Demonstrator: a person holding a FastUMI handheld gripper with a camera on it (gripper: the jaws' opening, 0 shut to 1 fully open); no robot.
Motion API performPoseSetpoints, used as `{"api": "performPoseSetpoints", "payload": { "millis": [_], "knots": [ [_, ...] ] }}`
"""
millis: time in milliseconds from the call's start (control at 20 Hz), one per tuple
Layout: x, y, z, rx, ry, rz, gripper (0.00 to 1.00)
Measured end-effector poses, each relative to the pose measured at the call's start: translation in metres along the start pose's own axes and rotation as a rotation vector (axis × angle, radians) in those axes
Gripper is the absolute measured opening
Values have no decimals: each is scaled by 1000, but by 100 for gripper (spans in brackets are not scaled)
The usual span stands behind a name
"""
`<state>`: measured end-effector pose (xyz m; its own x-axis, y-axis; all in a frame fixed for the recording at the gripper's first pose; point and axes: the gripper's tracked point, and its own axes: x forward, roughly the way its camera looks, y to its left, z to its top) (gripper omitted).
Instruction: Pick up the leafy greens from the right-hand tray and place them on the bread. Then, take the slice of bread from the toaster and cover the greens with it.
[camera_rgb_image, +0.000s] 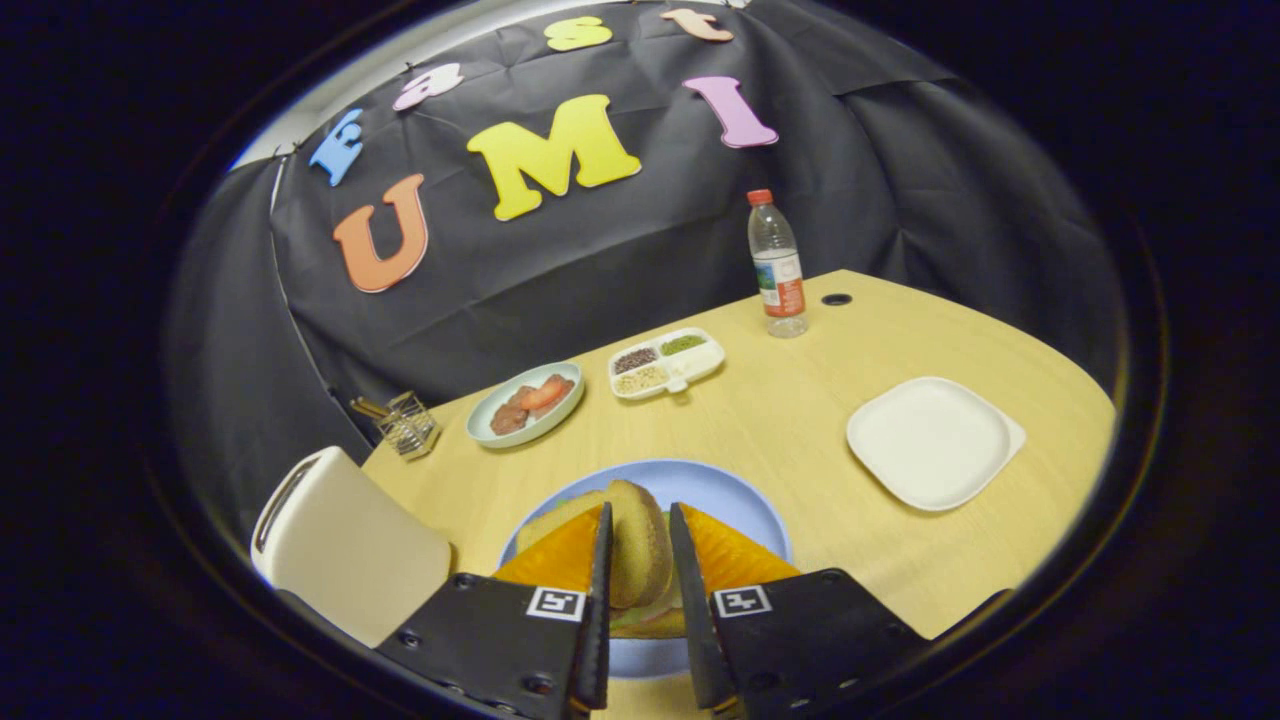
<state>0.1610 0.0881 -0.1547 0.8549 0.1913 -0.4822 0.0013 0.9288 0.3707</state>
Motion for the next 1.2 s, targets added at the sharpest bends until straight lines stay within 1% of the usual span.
{"api": "performPoseSetpoints", "payload": {
  "millis": [100, 200, 350, 400, 450, 500, 600, 850, 1050, 1150, 1200],
  "knots": [
    [0, -9, 1, -1, 2, -16, 43],
    [-8, -16, 10, -18, -23, -25, 53],
    [-34, -23, 33, -78, -106, -36, 74],
    [-46, -24, 40, -101, -141, -38, 83],
    [-58, -25, 49, -121, -178, -42, 86],
    [-71, -26, 56, -141, -212, -47, 93],
    [-98, -25, 65, -190, -269, -50, 96],
    [-176, -15, 71, -295, -379, -40, 96],
    [-235, -7, 52, -353, -439, -38, 96],
    [-256, -4, 42, -380, -471, -43, 96],
    [-265, 1, 31, -380, -476, -30, 96]
  ]
}}
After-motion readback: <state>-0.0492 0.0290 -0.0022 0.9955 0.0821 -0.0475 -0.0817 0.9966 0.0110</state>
